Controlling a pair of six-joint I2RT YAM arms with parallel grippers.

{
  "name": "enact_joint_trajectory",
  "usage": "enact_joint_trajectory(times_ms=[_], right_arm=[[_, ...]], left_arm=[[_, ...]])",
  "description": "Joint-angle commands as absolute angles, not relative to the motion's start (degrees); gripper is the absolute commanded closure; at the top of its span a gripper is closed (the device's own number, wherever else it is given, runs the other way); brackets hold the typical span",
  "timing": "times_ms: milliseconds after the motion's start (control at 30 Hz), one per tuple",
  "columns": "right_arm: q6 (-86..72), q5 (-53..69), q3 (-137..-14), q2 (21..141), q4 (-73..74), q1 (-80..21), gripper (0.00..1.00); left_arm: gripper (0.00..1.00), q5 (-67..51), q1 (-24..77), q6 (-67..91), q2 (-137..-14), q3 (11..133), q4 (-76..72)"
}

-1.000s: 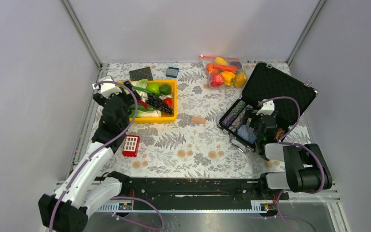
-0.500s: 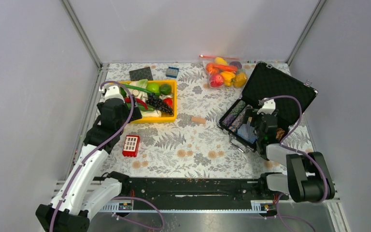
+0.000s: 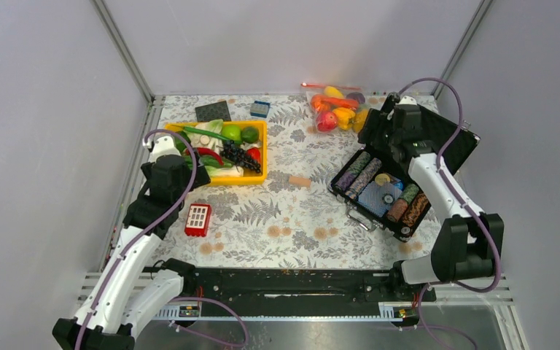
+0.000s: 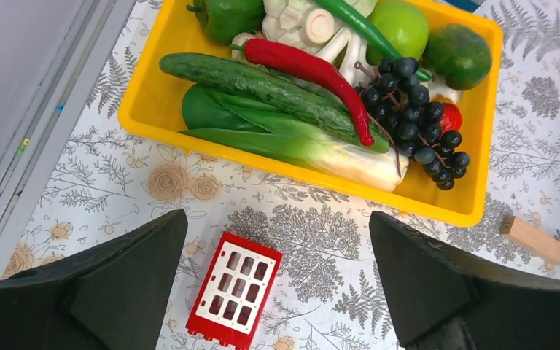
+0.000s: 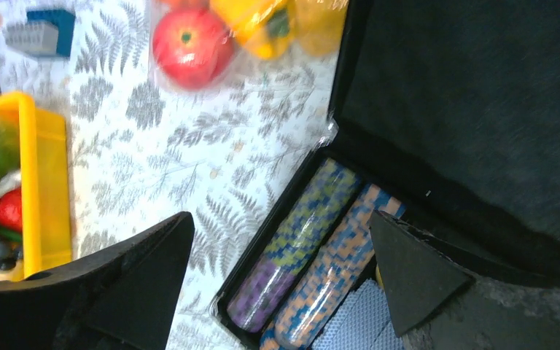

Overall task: Open the zip-top bag and remove the fake food
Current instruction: Pick up the zipper food storage bag at the center of the board.

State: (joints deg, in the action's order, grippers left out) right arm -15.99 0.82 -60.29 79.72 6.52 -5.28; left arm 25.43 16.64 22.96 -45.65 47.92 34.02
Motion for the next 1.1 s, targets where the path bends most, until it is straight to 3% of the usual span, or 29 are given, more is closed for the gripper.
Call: enact_joint_trajectory(times_ms=[0, 100, 267, 367, 467, 933, 1067], right_arm=[[-16.72, -0.64, -69.54, 82.79, 24.65, -10.65, 0.02], [-14.0, -7.84, -76.71, 85.67, 28.78, -16.26, 0.02], [-15.2, -3.62, -85.19, 90.75, 25.97, -17.04, 0.02], [-14.11, -1.07, -95.3, 98.55, 29.53, -17.28, 0.0], [-13.39, -3.86, -106.7, 107.61, 35.3, -17.91, 0.07], [-7.36, -13.4, -139.48, 136.16, 39.31, -18.71, 0.05], [-7.61, -12.87, -140.87, 139.18, 36.21, -19.09, 0.04]], left_arm=[[0.02, 26.18, 16.28, 23.53, -42.89, 47.58, 32.51], [0.02, 26.34, 16.34, 22.0, -43.68, 48.76, 33.81], [0.02, 25.02, 16.32, 19.43, -44.35, 49.25, 34.59], [0.01, 24.6, 16.34, 19.85, -45.61, 50.35, 37.05], [0.02, 23.37, 16.34, 20.17, -46.63, 51.29, 39.82], [0.02, 21.62, 16.36, 19.51, -43.06, 48.45, 38.34], [0.02, 21.12, 16.31, 19.49, -42.97, 48.3, 38.41]])
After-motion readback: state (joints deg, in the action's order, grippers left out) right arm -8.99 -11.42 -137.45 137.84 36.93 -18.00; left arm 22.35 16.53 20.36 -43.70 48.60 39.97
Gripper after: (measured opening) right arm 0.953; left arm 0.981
